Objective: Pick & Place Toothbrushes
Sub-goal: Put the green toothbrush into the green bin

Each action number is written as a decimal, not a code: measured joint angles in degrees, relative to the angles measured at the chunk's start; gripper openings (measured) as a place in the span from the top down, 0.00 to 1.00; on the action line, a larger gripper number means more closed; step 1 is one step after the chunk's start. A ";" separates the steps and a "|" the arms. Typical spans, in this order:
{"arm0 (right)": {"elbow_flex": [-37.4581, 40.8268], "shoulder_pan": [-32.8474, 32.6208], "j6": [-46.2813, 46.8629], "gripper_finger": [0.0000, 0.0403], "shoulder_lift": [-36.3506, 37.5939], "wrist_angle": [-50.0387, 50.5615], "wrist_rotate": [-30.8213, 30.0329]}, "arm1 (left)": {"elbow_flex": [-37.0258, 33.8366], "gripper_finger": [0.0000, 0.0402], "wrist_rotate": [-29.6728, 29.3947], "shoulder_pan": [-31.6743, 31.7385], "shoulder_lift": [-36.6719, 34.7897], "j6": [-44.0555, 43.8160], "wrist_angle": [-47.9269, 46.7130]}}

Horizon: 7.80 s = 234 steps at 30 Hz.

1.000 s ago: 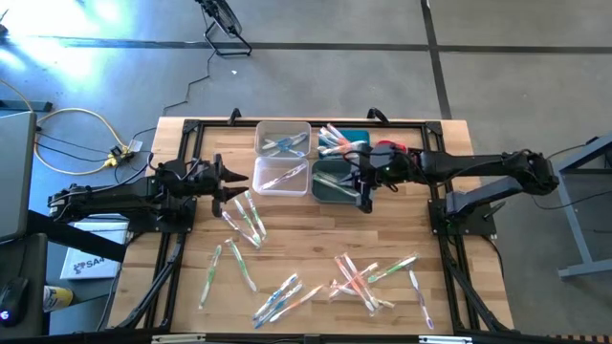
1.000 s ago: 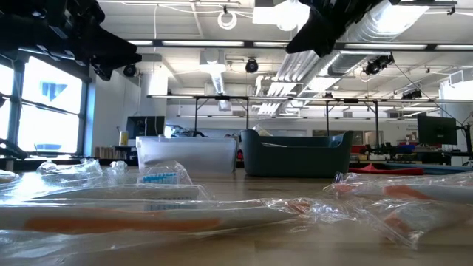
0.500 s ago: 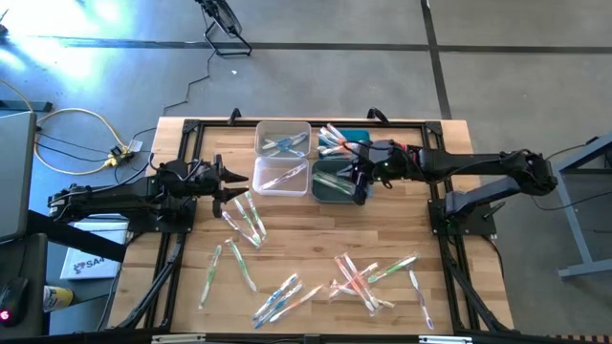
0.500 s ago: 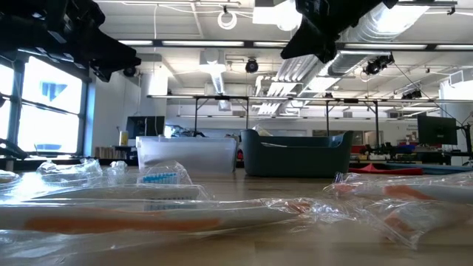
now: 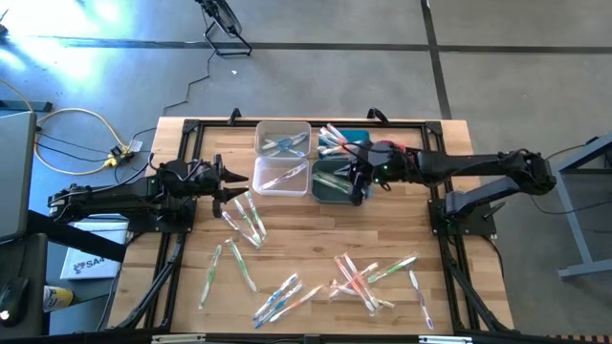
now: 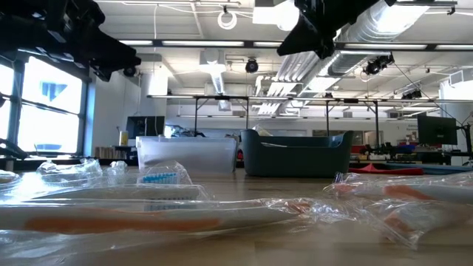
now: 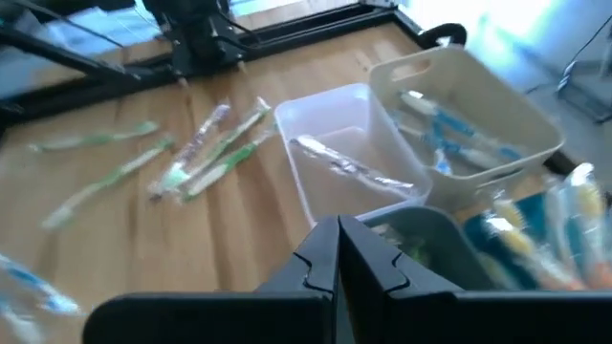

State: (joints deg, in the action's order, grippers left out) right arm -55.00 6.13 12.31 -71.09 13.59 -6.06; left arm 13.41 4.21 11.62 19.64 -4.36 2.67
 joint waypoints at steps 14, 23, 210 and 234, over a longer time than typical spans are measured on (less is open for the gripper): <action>10.94 -0.15 -3.22 0.99 20.05 -3.10 -4.48 | 0.00 0.63 -0.02 0.00 -0.02 0.00 -2.01; 29.52 -0.13 -11.04 0.99 31.37 -30.75 -3.64 | 0.00 0.63 -0.02 0.00 -0.02 -4.42 -3.07; 46.18 -0.15 -11.95 0.99 28.32 -54.62 4.16 | 15.45 0.96 14.50 1.47 46.20 -12.41 29.27; 46.21 -0.13 -13.97 0.89 11.74 -72.52 6.31 | 27.82 0.96 10.47 -3.08 57.44 0.11 30.23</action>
State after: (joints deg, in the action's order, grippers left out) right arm -8.80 6.00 -1.67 -59.35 -58.93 0.25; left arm 41.23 14.68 8.54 77.08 -4.25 32.90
